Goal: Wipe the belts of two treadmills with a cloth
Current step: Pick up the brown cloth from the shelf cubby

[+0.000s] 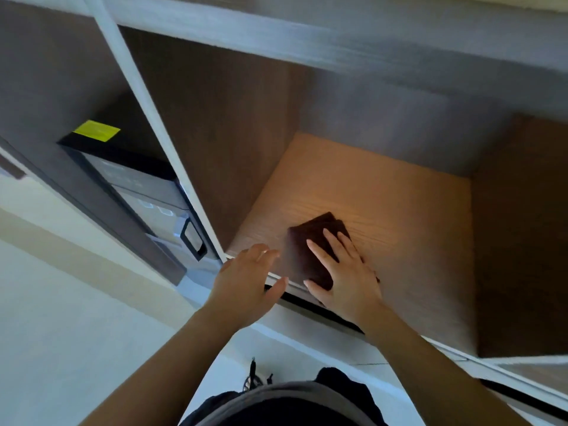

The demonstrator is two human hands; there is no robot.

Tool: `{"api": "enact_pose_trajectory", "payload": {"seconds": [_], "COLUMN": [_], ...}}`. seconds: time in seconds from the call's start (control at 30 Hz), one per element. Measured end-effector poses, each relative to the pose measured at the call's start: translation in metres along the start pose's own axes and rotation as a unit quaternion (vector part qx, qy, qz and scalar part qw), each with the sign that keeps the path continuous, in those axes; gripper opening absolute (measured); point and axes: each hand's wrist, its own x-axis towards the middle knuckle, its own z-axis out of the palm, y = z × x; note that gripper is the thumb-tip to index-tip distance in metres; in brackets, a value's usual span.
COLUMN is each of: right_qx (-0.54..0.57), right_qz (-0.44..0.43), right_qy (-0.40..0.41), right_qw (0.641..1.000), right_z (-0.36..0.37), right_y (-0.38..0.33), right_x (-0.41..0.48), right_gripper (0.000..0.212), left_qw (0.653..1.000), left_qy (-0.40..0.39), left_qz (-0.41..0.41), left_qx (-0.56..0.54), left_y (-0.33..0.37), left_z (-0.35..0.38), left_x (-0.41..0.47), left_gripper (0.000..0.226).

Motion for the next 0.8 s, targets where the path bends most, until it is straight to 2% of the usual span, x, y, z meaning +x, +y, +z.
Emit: {"api": "enact_pose_trajectory", "payload": {"seconds": [0.13, 0.3, 0.43, 0.57, 0.73, 0.8], "right_qx": [0.006, -0.008, 0.033, 0.050, 0.011, 0.020], "right_qz": [0.076, 0.058, 0.020, -0.048, -0.072, -0.082], "right_qy": [0.019, 0.007, 0.026, 0.026, -0.005, -0.013], "right_qw": [0.997, 0.998, 0.999, 0.997, 0.997, 0.996], "right_z": [0.005, 0.000, -0.004, -0.010, -0.013, -0.013], "right_y": [-0.009, -0.009, -0.001, 0.018, 0.022, 0.024], "right_x": [-0.004, 0.001, 0.002, 0.001, -0.005, -0.004], "right_gripper": [0.072, 0.078, 0.064, 0.060, 0.073, 0.071], "left_qw": [1.000, 0.999, 0.992, 0.980, 0.955, 0.944], "left_qy": [0.000, 0.010, 0.028, 0.040, 0.055, 0.064], "left_qz": [0.007, -0.023, -0.106, -0.184, -0.276, -0.307], "left_qx": [-0.011, -0.036, -0.059, -0.069, -0.091, -0.100], "left_y": [-0.005, 0.003, 0.017, 0.041, 0.081, 0.096], "left_z": [0.001, 0.007, 0.013, 0.022, 0.037, 0.044], "left_x": [0.008, 0.005, -0.008, -0.034, -0.070, -0.083], "left_gripper": [0.050, 0.049, 0.048, 0.052, 0.051, 0.050]}}
